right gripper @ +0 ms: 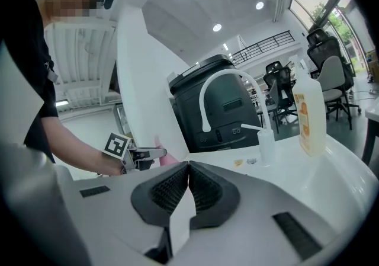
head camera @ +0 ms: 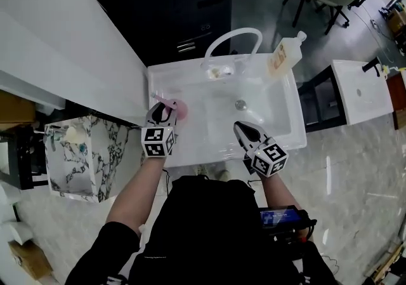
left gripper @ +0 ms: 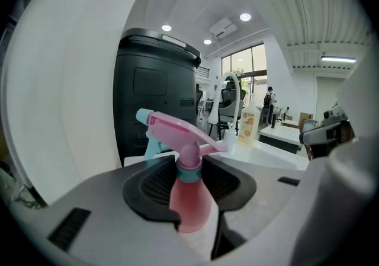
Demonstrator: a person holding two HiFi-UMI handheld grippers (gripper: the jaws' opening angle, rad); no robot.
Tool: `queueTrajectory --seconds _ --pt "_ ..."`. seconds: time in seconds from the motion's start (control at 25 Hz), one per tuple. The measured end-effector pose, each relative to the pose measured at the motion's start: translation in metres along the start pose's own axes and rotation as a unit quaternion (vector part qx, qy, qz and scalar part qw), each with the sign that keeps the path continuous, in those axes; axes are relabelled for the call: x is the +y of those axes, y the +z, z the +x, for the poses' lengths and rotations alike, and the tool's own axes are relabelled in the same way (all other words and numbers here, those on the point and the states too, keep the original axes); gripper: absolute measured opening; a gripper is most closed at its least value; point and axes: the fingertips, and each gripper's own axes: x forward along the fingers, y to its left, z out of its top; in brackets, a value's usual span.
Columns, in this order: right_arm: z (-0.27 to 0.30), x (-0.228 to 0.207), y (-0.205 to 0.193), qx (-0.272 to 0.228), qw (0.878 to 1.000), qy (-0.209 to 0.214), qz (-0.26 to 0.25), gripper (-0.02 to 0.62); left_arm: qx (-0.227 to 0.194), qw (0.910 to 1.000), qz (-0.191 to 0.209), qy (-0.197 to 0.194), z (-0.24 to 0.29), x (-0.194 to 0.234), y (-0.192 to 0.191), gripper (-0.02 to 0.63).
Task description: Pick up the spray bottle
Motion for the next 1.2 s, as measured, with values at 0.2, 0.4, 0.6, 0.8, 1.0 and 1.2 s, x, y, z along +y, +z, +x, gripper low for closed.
queueTrajectory --seconds 0.2,0.4,0.6,0.8,1.0,1.2 --pt "-0.014 0.009 -0.009 0.003 1.000 0.030 0.004 0.026 -0.010 0.9998 0.001 0.018 -0.027 -0.015 0.001 0.144" --pt "-0.026 0.015 -0.014 0.007 0.998 0.059 -0.001 0.026 -0.021 0.9991 -0.007 0.036 -0.058 -0.029 0.003 0.144" --pt "-0.034 0.022 -0.016 0.015 0.996 0.085 -0.016 0.026 -0.026 0.9985 -0.016 0.046 -0.082 -0.045 0.002 0.144" --pt "-0.040 0.035 -0.025 0.028 0.992 0.121 -0.036 0.026 -0.031 0.9970 -0.017 0.069 -0.108 -0.058 -0.002 0.144" --pt "-0.043 0.040 -0.036 0.037 0.989 0.140 -0.041 0.026 -0.033 0.9956 -0.020 0.086 -0.135 -0.069 -0.007 0.144" --pt "-0.039 0.059 -0.043 0.042 0.985 0.164 -0.042 0.026 -0.037 0.9934 -0.025 0.106 -0.167 -0.064 -0.009 0.144"
